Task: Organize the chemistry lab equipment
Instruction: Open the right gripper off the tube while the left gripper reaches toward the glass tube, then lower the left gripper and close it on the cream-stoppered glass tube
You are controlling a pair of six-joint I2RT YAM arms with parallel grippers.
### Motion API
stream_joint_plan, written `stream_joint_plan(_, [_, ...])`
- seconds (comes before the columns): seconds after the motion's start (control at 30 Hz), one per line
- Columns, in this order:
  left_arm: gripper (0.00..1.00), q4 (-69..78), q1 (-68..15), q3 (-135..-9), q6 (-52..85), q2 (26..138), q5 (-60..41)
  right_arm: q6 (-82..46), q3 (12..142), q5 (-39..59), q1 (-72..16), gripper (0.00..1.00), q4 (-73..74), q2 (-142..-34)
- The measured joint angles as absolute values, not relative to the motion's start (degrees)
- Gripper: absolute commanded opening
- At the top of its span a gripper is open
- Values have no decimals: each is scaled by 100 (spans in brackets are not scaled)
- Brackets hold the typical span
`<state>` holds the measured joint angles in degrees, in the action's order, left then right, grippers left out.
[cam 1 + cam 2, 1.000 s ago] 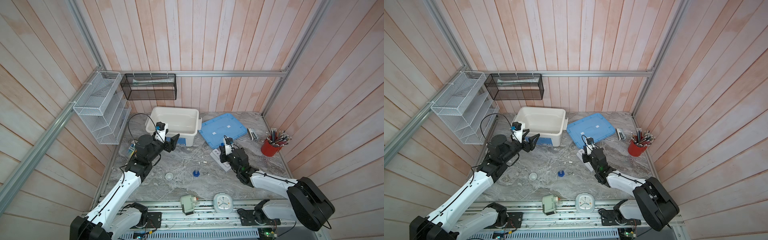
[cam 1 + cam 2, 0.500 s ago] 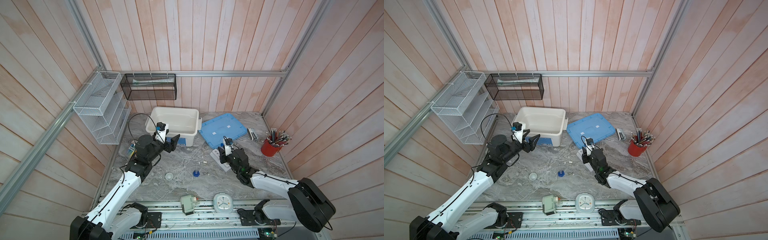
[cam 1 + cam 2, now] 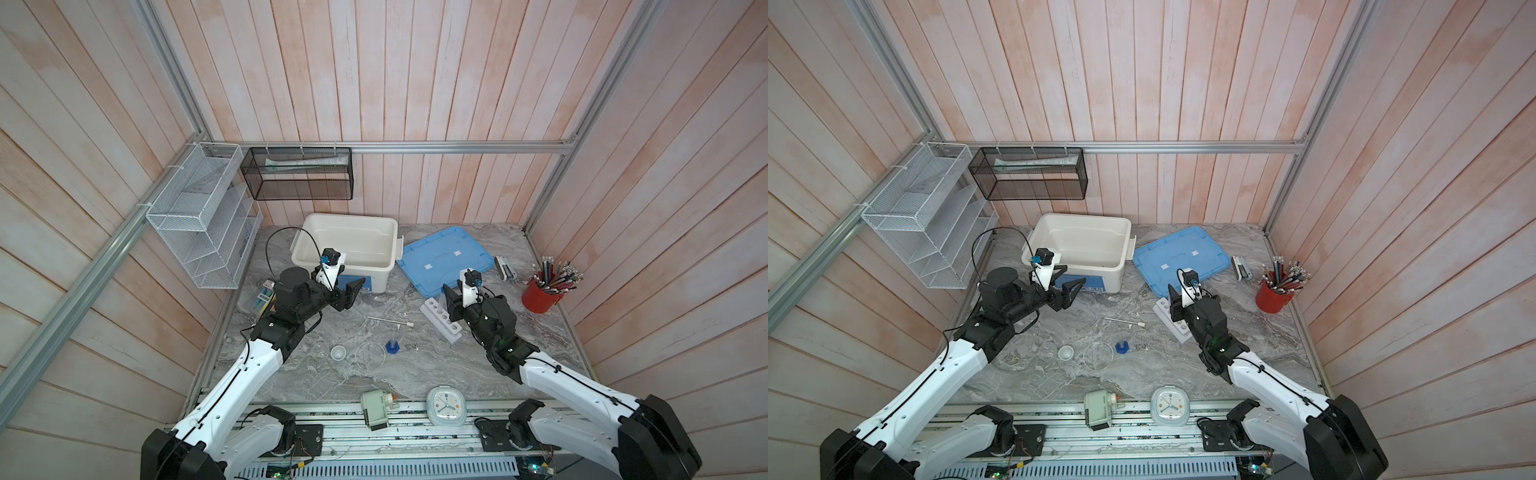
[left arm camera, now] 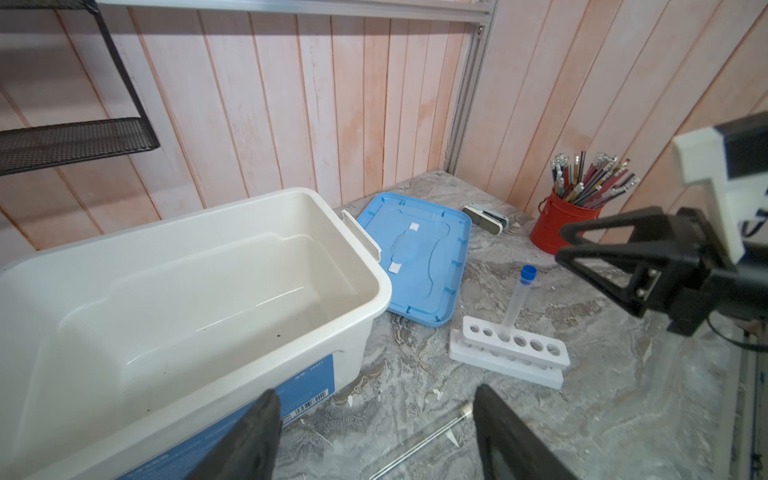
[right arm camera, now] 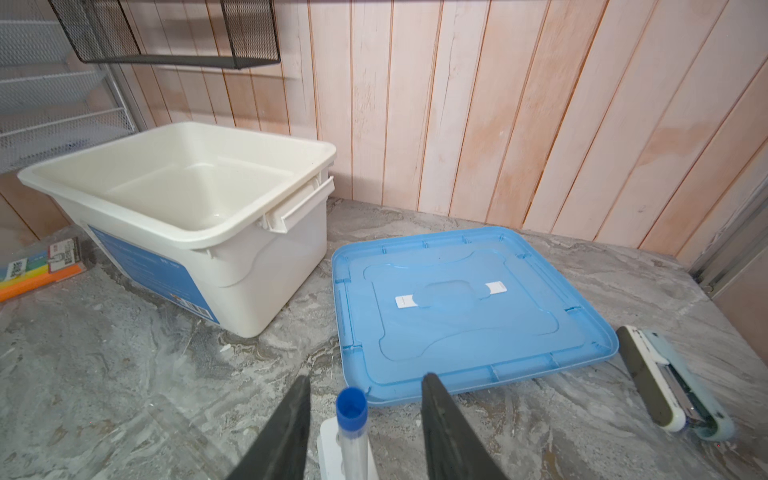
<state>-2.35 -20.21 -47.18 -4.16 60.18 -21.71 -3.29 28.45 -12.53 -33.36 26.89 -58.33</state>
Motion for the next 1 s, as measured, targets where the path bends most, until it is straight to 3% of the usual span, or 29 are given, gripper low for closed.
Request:
stream_joint_plan(0.37, [66,-1372,-3194,-4737,-1612,6534,-1597,-447,3669,-515,-2770,46,1433,-5223])
stream_joint_plan(1.0, [50,-1459,-3214,-4735,-2759,7999,-1131,-797,3225,403,-2523,44,1114,-4829])
